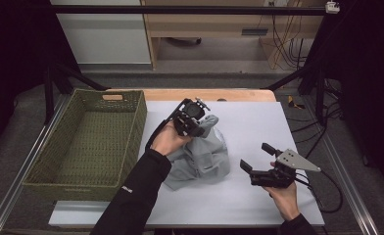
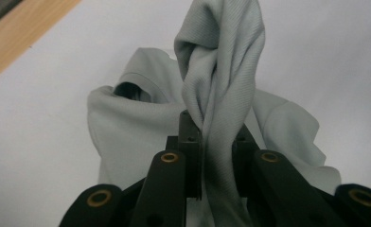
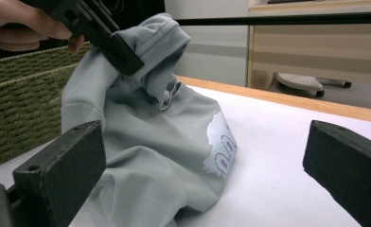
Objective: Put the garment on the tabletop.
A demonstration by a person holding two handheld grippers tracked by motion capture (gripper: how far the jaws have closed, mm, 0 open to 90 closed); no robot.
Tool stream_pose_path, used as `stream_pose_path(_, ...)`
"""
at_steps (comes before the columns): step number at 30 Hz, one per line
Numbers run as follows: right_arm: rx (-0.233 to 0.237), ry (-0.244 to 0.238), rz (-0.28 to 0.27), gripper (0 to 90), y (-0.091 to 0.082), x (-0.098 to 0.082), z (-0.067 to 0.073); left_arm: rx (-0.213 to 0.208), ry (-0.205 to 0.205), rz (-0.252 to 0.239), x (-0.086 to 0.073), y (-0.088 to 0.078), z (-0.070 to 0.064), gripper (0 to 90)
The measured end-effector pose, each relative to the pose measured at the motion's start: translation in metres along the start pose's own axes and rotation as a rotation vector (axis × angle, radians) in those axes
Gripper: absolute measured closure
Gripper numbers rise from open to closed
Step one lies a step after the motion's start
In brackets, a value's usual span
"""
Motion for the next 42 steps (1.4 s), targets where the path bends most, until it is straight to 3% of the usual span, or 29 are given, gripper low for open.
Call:
stream_pose_path(3, 0.01, 0.028, 0.005, 0.5, -0.001, -0.002, 0.003, -0.007, 0.005, 0.013, -0.003, 0.008, -0.002, 79.0)
stream_pose_path(8, 0.002, 0.025, 0.018, 0.5, -0.003, -0.006, 0.0, -0.012, 0.014, 0.026, -0.007, 0.016, -0.006, 76.8)
stream_pose_path(10, 0.001, 0.028, 0.022, 0.5, -0.003, -0.007, -0.001, -0.002, 0.026, 0.027, -0.007, 0.015, -0.006, 68.4)
stream_pose_path(14, 0.004, 0.022, 0.023, 0.5, -0.003, -0.008, -0.001, -0.012, 0.004, -0.034, -0.005, 0.005, -0.005, 48.5)
stream_pose_path(16, 0.004, 0.024, 0.021, 0.5, -0.003, -0.008, -0.001, -0.013, -0.02, -0.094, -0.005, -0.003, -0.003, 41.3)
stream_pose_path(17, 0.002, 0.024, 0.02, 0.5, -0.004, -0.008, -0.001, -0.004, -0.052, -0.128, -0.005, -0.006, -0.004, 38.6)
stream_pose_path(19, 0.003, 0.024, 0.019, 0.5, -0.004, -0.008, -0.002, 0.01, -0.048, -0.163, -0.007, -0.014, -0.002, 32.5)
stream_pose_path(22, 0.002, 0.027, 0.018, 0.5, -0.004, -0.008, -0.002, 0.034, -0.084, -0.222, -0.012, -0.024, -0.004, 24.6)
stream_pose_path(28, -0.001, 0.024, 0.018, 0.4, -0.002, -0.008, -0.002, 0.024, -0.149, -0.356, -0.033, -0.034, 0.0, 17.7)
stream_pose_path(35, 0.0, 0.024, 0.015, 0.4, -0.001, -0.008, -0.002, -0.023, -0.236, -0.5, -0.077, -0.039, 0.005, 13.0)
stream_pose_path(42, -0.007, 0.024, 0.017, 0.4, -0.001, -0.009, -0.003, -0.01, -0.268, -0.562, -0.108, -0.039, 0.002, 11.8)
Point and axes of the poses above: each handheld gripper's, and its own axes: y roughly forward along the jaws, x roughly out of its top, z roughly to its left, the point moved 2 cm from there along y, roughly forward along the jaws, and after that the axes turned 13 degrees about x, right-handed, at the moved point
